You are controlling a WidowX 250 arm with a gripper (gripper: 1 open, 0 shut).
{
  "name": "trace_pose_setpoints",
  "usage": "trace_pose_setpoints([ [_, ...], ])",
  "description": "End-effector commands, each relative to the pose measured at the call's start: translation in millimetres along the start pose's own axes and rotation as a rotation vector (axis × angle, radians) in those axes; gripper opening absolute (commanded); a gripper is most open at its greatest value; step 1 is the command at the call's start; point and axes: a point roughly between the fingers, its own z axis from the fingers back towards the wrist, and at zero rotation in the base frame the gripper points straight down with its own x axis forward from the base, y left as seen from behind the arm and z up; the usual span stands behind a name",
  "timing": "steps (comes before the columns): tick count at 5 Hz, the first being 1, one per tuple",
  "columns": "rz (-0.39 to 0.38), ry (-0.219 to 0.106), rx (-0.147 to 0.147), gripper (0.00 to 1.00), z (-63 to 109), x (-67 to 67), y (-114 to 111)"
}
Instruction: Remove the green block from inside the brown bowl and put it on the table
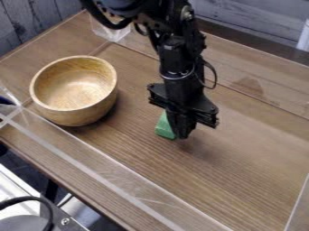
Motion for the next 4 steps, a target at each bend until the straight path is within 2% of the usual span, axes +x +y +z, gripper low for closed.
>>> trace_pose_setpoints([
  [1, -0.009, -0.075, 0.006, 0.0, 3.9, 9.8, 3],
  [3, 0.036, -0.17, 0.003, 0.0, 3.4, 6.0, 21],
  [4, 0.015, -0.169, 0.014, 0.0, -0.1, 6.5, 30],
])
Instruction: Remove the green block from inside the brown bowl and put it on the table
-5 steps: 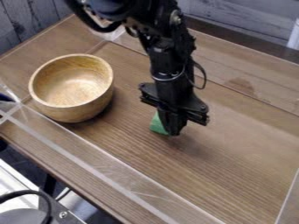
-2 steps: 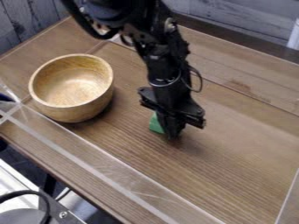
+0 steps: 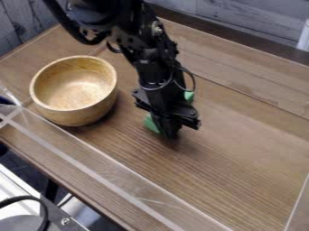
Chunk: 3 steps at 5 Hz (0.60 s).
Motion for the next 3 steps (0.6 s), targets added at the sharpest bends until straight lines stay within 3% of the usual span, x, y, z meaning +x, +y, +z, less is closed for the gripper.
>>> trace_pose_setpoints([
  [1, -0.03, -0.037, 0.016, 0.0, 3.8, 8.7, 5.1],
  [3, -0.056, -0.022, 0.047, 0.0, 0.6, 4.5, 9.1],
])
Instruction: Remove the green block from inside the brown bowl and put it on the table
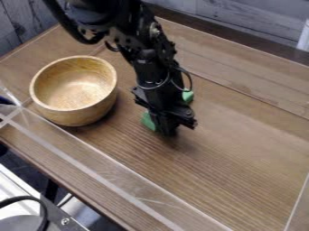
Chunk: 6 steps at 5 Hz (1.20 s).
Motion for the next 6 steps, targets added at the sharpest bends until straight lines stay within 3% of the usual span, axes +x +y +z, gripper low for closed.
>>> trace_pose_setpoints([
  [1, -0.005, -0.01, 0.026, 0.0, 2.5, 0.8, 3],
  [3, 0.035, 0.031, 0.003, 0.0, 1.1, 1.2, 2],
  [5, 0.073, 0.089, 0.01, 0.0, 1.7, -5.1, -16],
  [6, 0.079, 0.089, 0.033, 0.0, 1.5, -3.7, -21],
])
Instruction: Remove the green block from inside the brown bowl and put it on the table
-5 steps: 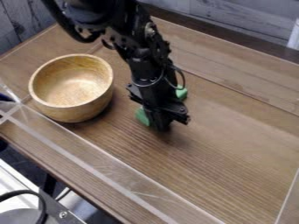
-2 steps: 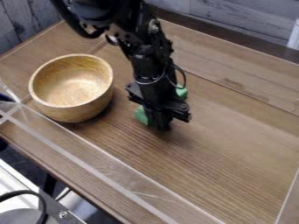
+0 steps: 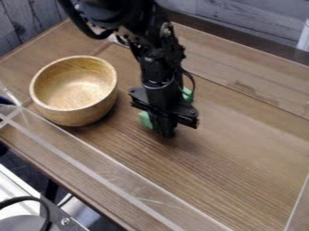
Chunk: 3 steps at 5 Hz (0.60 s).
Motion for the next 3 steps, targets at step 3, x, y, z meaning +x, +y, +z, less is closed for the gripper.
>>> trace_pose_setpoints([
  [3, -0.026, -0.023, 0.033, 0.0, 1.8, 17.5, -10],
])
